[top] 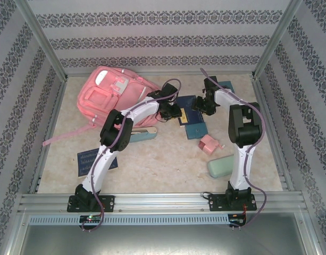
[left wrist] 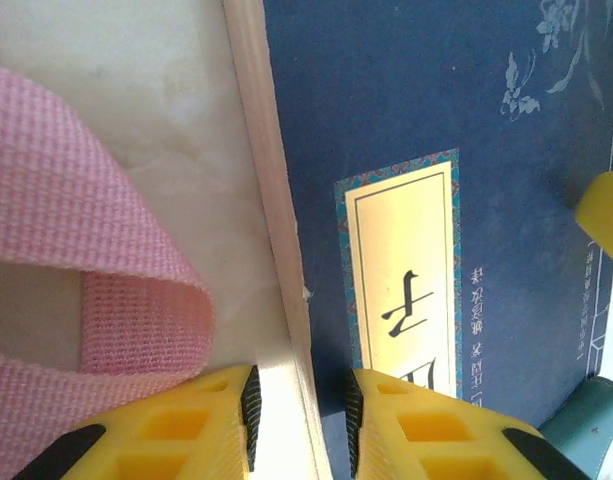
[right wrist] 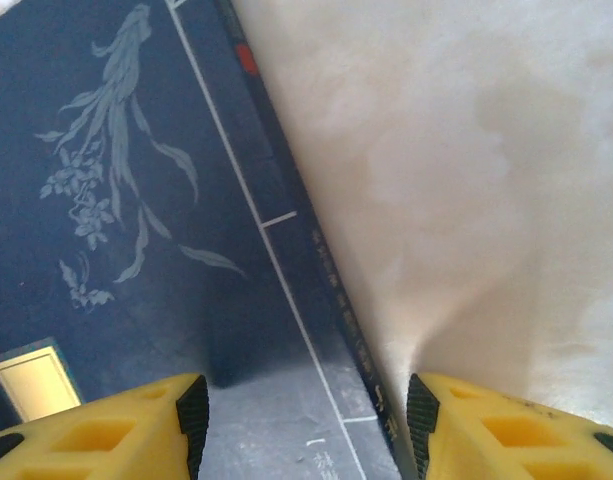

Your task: Pack books, pencil case, and school supplies into a backpack

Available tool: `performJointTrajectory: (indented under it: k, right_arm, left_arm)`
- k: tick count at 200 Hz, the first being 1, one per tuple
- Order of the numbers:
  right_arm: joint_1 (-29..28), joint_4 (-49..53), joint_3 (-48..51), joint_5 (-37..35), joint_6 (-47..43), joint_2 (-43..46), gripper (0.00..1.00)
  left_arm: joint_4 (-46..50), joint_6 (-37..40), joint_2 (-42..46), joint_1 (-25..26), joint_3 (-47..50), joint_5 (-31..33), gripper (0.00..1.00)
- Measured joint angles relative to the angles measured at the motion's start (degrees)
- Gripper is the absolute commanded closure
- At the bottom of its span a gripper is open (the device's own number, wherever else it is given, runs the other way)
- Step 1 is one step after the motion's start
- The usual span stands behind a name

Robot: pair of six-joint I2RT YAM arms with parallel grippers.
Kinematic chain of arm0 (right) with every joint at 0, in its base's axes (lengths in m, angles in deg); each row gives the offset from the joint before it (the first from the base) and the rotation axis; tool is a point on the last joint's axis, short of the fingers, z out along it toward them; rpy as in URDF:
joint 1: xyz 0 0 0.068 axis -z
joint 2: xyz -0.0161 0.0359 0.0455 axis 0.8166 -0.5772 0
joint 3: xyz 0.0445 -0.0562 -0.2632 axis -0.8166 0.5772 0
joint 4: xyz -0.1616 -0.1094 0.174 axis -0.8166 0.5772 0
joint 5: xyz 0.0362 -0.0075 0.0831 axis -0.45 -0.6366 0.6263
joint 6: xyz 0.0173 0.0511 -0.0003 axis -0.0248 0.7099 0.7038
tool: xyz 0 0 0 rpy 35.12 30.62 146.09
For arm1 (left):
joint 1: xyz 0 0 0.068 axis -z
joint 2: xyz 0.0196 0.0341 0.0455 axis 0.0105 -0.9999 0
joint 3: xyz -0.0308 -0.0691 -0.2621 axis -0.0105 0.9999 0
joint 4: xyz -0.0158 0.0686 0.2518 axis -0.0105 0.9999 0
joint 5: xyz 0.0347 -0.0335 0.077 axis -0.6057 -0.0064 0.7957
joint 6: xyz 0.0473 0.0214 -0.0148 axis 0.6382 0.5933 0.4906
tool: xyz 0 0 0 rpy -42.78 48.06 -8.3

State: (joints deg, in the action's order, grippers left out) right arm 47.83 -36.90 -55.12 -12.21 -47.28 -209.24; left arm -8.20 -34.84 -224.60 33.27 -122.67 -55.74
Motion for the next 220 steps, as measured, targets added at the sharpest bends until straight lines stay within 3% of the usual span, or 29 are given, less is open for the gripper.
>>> performJointTrajectory:
  k: [66,109,170,220]
  right_arm:
    - [-1.01,4.79,-1.27,0.0,-1.46,-0.68,0.41]
    - [-1.44,7.41,-3.58,0.81,-3.17,-1.81,0.53]
    - [1.53,-0.76,3.15,13.31,-0.92,1.95,0.63]
    - [-0.52,-7.43,8.24,26.73,1.84,8.9,0.64]
  left_arm:
    - [0.83,1.64,-0.37,0.0,-0.74,-0.02,0.69]
    - [0.87,1.88,-0.37,0.0,-0.74,-0.31,0.7]
    - [3.3,3.41,-0.44,-0.55,-1.44,-0.66,0.71]
    - [4.2,5.92,-0.48,-0.92,-1.81,-1.53,0.71]
